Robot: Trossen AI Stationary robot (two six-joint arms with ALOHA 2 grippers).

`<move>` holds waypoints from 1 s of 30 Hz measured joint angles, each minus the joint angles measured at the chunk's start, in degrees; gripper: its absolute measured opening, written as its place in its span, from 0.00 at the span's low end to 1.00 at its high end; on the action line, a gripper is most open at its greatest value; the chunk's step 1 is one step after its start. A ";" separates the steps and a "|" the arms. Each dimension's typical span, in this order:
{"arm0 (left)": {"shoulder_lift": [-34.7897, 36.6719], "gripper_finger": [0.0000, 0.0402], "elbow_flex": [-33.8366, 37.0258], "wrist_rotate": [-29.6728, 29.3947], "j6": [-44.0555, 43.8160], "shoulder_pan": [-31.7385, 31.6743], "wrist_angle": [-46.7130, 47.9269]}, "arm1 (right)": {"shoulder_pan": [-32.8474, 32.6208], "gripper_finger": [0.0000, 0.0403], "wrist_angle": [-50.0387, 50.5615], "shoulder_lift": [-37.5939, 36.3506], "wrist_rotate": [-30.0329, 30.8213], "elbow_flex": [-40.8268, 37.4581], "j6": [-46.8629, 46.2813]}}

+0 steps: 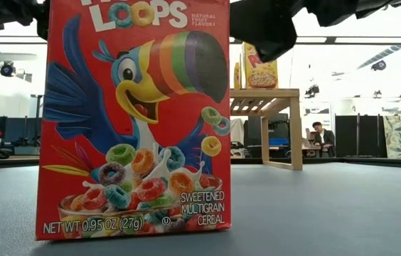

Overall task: Stack cereal on shelf
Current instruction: Put the right red cereal box on the shelf aligned with the other red cereal box

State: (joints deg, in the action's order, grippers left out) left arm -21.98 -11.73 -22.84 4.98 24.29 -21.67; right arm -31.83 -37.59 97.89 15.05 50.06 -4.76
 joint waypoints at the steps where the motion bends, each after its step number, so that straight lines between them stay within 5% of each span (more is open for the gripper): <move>1: -0.72 0.48 0.00 -2.72 0.72 1.65 -0.39 | 0.00 0.83 -0.03 0.74 -0.03 0.85 -0.37; 6: -5.10 0.48 0.46 -11.86 2.45 5.65 -2.81 | -0.02 0.91 0.06 5.16 -0.27 3.95 -2.16; 17: -9.62 0.48 0.48 -12.80 4.18 5.56 -7.80 | 0.50 0.90 -0.43 13.46 -2.01 7.70 -6.00; 30: -12.91 0.48 0.50 -12.78 3.99 5.52 -9.34 | 2.07 0.61 -0.85 15.13 -3.54 7.66 -7.39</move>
State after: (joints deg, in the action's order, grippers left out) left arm -34.89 -11.22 -35.62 8.96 29.80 -31.01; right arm -29.76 -38.44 113.02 11.51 57.71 -12.14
